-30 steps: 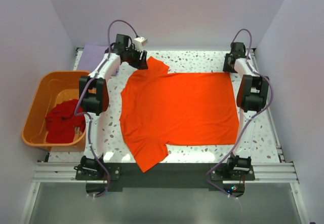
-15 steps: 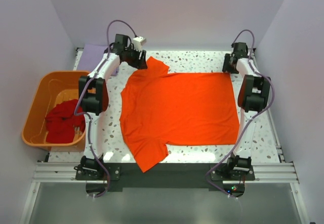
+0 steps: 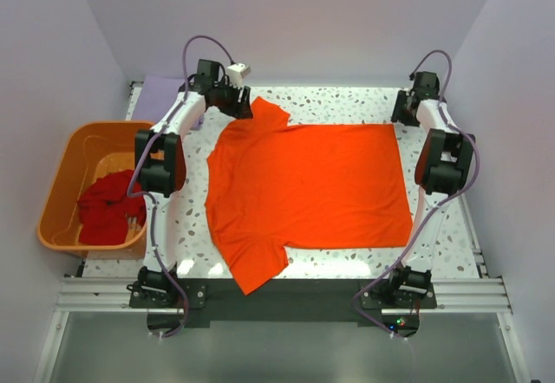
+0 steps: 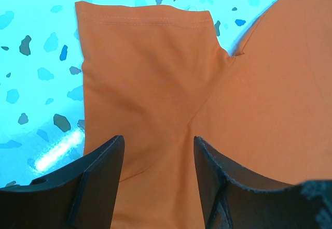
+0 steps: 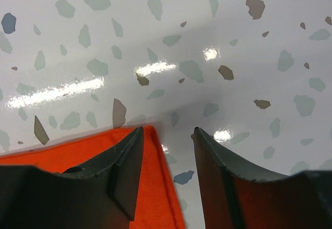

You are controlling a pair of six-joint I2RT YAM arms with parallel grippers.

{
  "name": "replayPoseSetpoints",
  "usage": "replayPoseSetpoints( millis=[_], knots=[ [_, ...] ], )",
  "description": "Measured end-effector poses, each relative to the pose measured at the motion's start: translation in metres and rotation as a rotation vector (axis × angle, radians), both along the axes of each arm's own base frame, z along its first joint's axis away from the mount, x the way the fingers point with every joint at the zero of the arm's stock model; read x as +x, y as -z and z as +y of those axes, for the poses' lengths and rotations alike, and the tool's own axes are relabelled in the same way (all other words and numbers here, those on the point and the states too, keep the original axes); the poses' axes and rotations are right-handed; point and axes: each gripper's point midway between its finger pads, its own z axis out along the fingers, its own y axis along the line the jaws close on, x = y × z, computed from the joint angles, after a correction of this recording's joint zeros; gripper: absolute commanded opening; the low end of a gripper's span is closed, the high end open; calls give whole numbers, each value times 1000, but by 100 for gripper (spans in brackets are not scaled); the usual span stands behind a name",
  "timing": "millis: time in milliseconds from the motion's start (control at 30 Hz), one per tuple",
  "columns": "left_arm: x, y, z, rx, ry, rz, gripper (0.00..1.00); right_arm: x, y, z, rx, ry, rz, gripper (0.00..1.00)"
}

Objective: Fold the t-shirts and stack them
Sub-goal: Fold the tshirt

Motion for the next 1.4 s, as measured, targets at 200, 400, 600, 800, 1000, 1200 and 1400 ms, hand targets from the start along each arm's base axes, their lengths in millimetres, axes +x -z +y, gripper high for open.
replayPoseSetpoints(
  millis=[200,400,600,800,1000,1200,1400],
  knots=[
    [0,0,0,0,0,0,61,-4,3,2,2,-6,19,44],
    [0,0,0,0,0,0,61,-6,6,8,8,-31,35,43],
    [0,0,0,0,0,0,61,-5,13,15,6,-57,56,44],
    [1,2,1,5,-4,1,61,-1,19,21,-6,-83,67,35],
    [8,16,5,27,-33,14,63,-2,20,24,-8,-106,74,4],
    [26,38,12,62,-68,7,65,-2,20,28,4,-127,72,0],
    [36,59,14,68,-78,-4,65,-2,20,28,6,-130,71,0]
  ],
)
